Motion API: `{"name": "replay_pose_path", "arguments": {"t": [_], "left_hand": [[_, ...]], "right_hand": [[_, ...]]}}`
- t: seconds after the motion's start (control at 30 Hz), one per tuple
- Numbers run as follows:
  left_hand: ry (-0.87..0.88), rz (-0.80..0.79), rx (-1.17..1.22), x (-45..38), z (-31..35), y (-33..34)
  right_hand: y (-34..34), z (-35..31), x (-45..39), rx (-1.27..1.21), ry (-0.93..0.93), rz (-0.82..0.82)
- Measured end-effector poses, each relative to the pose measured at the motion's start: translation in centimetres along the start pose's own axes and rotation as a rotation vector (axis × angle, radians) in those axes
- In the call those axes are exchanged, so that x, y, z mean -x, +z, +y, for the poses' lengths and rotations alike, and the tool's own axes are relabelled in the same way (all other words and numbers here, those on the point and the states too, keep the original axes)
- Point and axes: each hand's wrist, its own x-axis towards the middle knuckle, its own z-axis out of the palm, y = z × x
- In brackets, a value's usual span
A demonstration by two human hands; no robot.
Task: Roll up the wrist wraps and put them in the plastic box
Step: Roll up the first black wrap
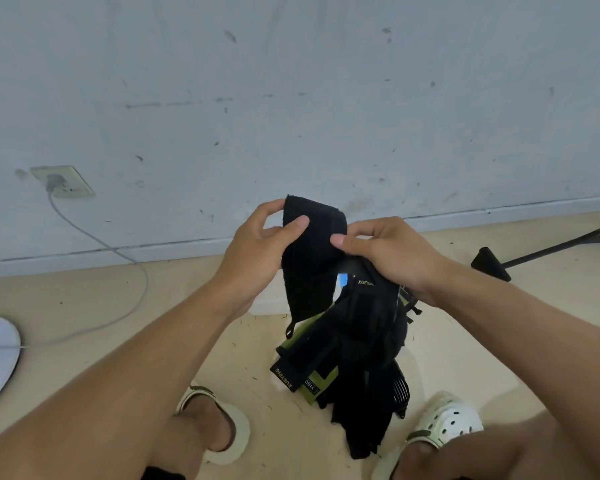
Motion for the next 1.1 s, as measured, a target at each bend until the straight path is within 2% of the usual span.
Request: {"name": "replay_pose_path", "arguments": {"t": [0.07, 0.13, 0.3, 0.43, 0.5, 0.6, 0.7, 0.9, 1.03, 1.1], "left_hand": [[0.002, -0.088, -0.007, 0.2, 0.0, 0.1], [0.016, -0.097, -0.012, 0.2, -0.3, 0.2], [0.001, 0.08, 0.077, -0.5, -0.5, -0.2], [-0.039, 0.067, -0.002, -0.7, -1.0, -0.3], [-0.08, 0.031, -0.04, -0.7, -1.1, -0.2], [-0.131, -0.044, -0.03, -0.4, -0.8, -0.1], [-0.076, -0.088, -0.01, -0.1, -0.8, 0.3], [-0.045, 0.167, 0.006, -0.6, -0.4, 0.0], [-0.085, 0.129, 0.0, -0.4, -0.5, 0.1], [-0.117, 0.082, 0.026, -0.2, -0.4, 0.2]], "right_hand": [[-0.4, -0.2, -0.1, -0.136, 0.02, -0.007], [-0.8, -0.5, 0.0, -0.151, 0.057, -0.051], [-0.5, -0.4, 0.5, 0.056, 0.146, -0.213], [0.7, -0.1, 0.5, 0.148, 0.126, -0.164], [0.8, -0.3, 0.4, 0.054, 0.097, -0.12], [0.7, -1.4, 0.6, -0.286, 0.073, -0.057], [0.2, -2.4, 0.9, -0.482, 0.089, -0.017], [-0.5, -2.2, 1.2, -0.272, 0.175, -0.175], [0.0, -1.3, 1.2, -0.121, 0.175, -0.141], [0.2, -1.3, 1.0, -0.168, 0.159, -0.083]]}}
